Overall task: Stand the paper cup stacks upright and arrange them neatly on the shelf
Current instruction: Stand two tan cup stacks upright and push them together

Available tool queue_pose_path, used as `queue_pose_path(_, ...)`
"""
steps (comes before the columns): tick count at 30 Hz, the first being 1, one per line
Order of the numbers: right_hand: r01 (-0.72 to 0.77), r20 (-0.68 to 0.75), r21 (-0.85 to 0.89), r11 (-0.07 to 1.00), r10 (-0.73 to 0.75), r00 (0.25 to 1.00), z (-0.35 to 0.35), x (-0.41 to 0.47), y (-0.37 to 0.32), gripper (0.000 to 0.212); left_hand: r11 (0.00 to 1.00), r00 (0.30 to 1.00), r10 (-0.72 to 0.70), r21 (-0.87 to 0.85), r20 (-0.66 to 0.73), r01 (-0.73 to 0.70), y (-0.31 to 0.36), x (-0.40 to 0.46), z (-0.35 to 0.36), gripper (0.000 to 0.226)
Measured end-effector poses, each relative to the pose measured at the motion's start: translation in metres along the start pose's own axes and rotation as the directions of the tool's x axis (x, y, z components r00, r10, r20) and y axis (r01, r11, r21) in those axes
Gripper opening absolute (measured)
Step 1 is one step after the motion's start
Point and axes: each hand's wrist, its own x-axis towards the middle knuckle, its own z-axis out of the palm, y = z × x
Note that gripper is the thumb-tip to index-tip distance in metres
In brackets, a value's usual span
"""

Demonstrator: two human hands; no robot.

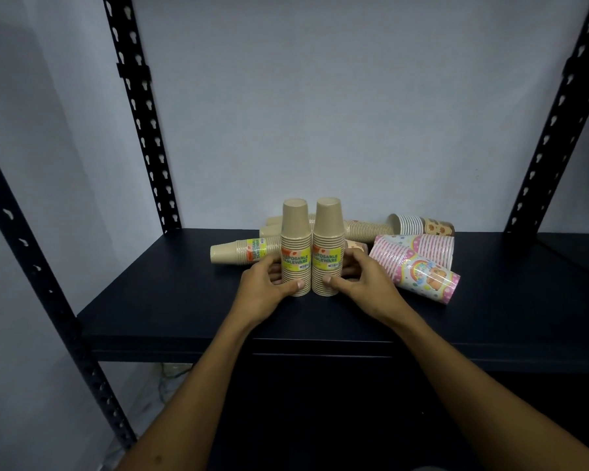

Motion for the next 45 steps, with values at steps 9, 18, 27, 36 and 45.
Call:
queue_pose_path(9, 0.01, -0.011, 0.004, 1.0, -0.01, 1.0, 0.001, 0.0, 0.003, 0.047, 1.0, 1.0, 0.002, 0.013, -0.008, -0.002, -0.002, 0.0, 0.0, 0.061)
queue_pose_path(18, 0.032, -0.052, -0.058, 0.998, -0.035, 0.998, 0.001, -0.002, 0.002, 0.048, 1.0, 1.0, -0.01, 0.019, -0.02, 0.011, -0.001, 0.0, 0.001, 0.06)
queue_pose_path(27, 0.044, -0.047, -0.064, 0.997, -0.047, 0.998, 0.002, -0.003, 0.001, 0.052, 0.999, 0.999, -0.022, 0.025, -0.03, 0.023, -0.002, 0.001, 0.001, 0.061)
queue_pose_path(36, 0.054, -0.028, -0.092, 0.994, -0.057, 0.998, 0.002, -0.003, 0.002, 0.045, 0.999, 0.999, -0.027, 0.047, -0.026, 0.028, 0.0, -0.001, 0.001, 0.059)
queue_pose_path(45, 0.061, -0.027, -0.111, 0.992, -0.065, 0.998, 0.012, -0.015, -0.011, 0.042, 0.994, 0.996, -0.059, 0.093, -0.063, 0.064, 0.007, -0.016, -0.007, 0.056)
